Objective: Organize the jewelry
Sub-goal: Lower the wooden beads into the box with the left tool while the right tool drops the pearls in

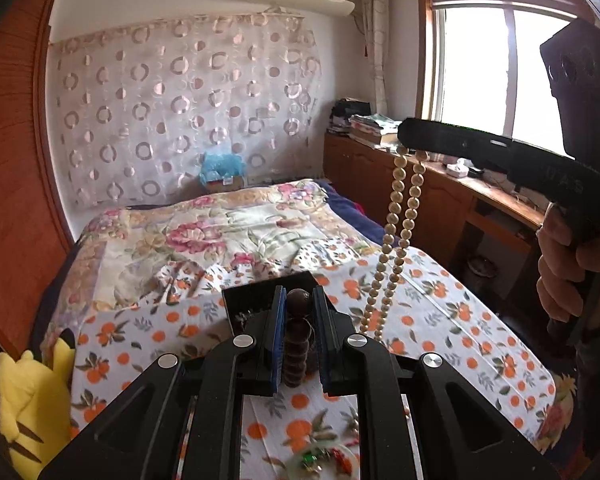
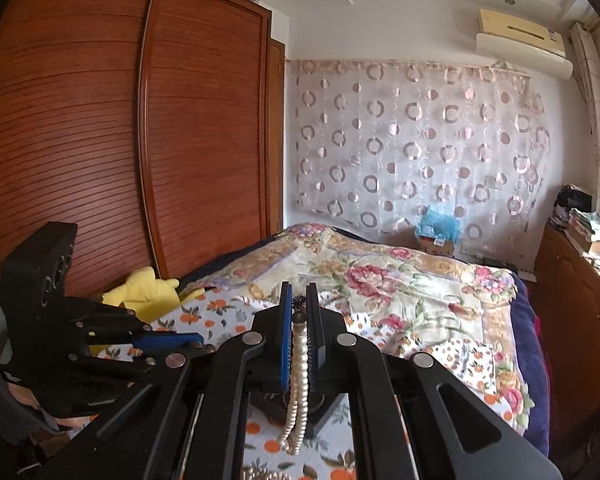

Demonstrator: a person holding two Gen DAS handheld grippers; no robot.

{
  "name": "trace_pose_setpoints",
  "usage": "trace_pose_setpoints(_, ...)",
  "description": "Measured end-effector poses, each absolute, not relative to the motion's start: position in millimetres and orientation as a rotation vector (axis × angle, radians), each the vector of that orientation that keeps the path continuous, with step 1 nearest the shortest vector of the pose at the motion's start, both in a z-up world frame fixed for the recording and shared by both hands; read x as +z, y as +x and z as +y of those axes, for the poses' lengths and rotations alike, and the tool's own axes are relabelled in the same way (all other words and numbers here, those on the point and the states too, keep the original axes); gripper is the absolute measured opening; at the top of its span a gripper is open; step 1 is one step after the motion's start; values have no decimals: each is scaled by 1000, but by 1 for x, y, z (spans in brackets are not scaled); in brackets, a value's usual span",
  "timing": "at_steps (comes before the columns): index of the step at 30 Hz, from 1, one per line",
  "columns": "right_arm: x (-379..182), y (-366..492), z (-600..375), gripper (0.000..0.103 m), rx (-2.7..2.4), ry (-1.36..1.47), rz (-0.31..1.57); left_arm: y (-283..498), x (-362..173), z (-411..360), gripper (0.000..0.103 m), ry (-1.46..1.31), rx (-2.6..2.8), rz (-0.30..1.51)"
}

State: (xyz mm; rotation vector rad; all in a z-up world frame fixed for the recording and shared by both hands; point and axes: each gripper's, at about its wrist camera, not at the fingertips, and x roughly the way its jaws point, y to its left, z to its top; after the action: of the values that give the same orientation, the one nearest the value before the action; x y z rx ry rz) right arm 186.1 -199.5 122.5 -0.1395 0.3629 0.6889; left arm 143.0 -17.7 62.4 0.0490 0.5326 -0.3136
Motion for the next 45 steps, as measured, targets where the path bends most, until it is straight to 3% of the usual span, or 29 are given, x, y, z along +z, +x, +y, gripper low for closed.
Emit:
trace_pose_setpoints(7, 133, 215, -182, 8, 683, -167, 327, 169, 61, -13, 12, 45, -308, 538)
trace_pose_setpoints(17, 103, 265, -167, 8, 664, -163, 378, 201, 39, -8, 12, 30, -304, 585)
trace_pose_setpoints(37, -15, 313, -161, 9, 688, -143, 646, 247, -8, -20, 12, 41, -322, 698)
trace_pose_setpoints(42, -15, 309, -167, 16, 691, -131, 660, 244, -3, -19, 14, 45, -306, 685)
trace_pose_setpoints(45, -11, 302, -170, 16, 683, -137, 655, 236, -1, -17, 22, 51, -295, 683)
